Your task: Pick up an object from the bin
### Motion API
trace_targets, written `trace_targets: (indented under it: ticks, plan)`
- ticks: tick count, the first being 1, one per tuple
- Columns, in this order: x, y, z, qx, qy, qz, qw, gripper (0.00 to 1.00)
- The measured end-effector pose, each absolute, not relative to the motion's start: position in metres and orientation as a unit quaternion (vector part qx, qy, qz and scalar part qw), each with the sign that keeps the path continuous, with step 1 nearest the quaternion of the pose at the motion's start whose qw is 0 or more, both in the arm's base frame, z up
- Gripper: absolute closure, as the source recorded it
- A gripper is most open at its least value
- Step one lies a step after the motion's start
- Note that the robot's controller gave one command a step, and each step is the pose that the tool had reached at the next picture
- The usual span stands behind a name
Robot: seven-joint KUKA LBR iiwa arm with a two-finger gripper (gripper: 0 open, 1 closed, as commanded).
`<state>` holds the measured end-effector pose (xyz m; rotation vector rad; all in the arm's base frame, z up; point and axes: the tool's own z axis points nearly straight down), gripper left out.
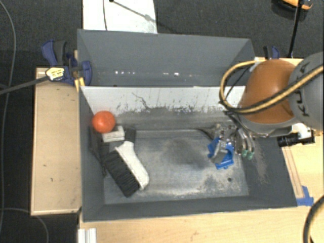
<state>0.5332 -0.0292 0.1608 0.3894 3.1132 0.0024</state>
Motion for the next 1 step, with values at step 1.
trace_targets:
  ticks: [1]
  plan:
    - [0.5343,-0.0293,0.1752,0.124,0.992,0.001,0.005,1.0]
